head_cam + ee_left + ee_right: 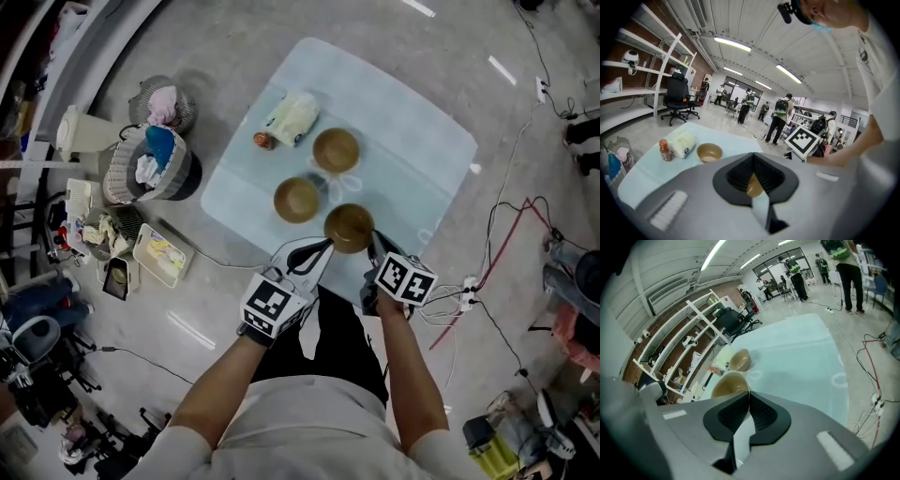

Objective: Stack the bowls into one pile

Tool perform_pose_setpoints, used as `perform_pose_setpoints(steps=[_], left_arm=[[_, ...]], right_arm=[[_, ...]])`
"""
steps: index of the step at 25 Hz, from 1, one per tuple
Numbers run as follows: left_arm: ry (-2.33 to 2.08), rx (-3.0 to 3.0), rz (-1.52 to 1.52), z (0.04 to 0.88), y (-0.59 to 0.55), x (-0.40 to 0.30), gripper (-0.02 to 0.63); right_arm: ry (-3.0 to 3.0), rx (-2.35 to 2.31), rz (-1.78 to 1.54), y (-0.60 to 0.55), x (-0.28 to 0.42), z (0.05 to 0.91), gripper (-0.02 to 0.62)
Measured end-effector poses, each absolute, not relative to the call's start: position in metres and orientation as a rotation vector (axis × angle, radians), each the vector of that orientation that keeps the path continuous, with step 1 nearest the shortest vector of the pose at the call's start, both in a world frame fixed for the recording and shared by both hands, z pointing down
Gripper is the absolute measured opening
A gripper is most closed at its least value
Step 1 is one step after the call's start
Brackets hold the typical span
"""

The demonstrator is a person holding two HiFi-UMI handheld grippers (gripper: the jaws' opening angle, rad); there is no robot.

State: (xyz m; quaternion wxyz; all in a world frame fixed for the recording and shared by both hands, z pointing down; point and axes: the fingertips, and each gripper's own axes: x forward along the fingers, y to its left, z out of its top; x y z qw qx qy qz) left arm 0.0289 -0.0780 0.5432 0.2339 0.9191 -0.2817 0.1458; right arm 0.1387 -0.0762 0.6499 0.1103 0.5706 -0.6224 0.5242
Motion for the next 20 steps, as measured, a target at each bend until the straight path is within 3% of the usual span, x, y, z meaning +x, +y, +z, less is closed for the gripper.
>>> perform_pose_setpoints(steps=[9,20], left_arm=[[-0.894,2.488,0.363,0.537,-0.092,-0.030,0.006],[-0.964,2.442,0.345,0.542,-0.107,-0.065,0.006]], right_arm=[[-1.909,1.601,1.621,-0.116,0.063,0.643,0.020],[-1.895,1.558,1.675,-0.148,0.020,0.663,0.020]])
